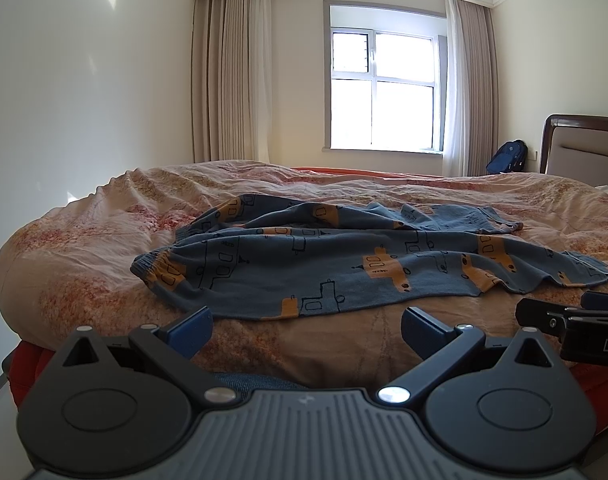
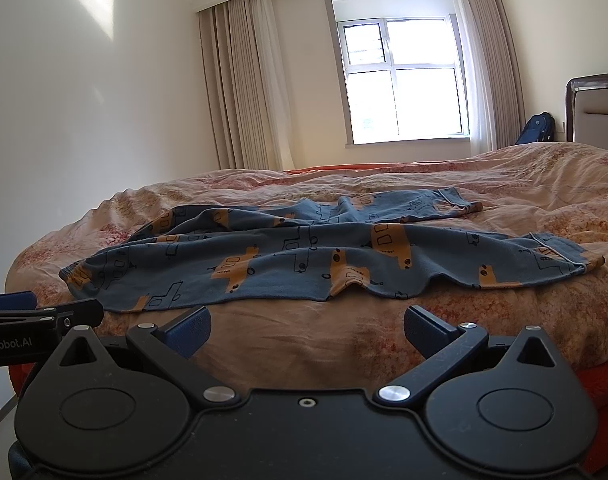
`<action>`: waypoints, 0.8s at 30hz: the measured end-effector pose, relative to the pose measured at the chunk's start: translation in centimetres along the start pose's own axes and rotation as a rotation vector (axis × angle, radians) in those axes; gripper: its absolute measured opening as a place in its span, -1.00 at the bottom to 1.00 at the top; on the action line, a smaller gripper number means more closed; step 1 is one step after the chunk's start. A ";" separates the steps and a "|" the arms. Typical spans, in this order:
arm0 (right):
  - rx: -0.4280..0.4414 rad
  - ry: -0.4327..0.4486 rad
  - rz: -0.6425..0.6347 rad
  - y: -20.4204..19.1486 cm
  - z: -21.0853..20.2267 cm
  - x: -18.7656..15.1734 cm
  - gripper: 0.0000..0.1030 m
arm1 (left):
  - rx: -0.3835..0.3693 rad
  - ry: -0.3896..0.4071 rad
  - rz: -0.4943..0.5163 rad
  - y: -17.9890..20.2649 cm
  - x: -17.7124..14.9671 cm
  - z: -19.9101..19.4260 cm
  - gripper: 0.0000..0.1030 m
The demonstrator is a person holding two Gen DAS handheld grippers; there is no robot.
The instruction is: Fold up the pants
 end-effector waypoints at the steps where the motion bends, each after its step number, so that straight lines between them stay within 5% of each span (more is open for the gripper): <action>1: 0.000 0.000 0.000 0.0 0.0 0.0 0.99 | 0.000 0.000 0.000 0.0 0.0 0.0 0.99; 24: 0.006 0.003 0.004 -0.1 -0.2 0.0 0.99 | -0.010 0.002 0.001 0.4 -0.1 -0.6 0.99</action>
Point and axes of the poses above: each gripper's, at about its wrist camera, not at the fingertips, and z roughly the way its jaws point, y to its right, x to its top, the point moved 1 cm from there along z, roughly the way its jaws point, and after that the axes turned 6 degrees about -y, right-handed, at the moved point
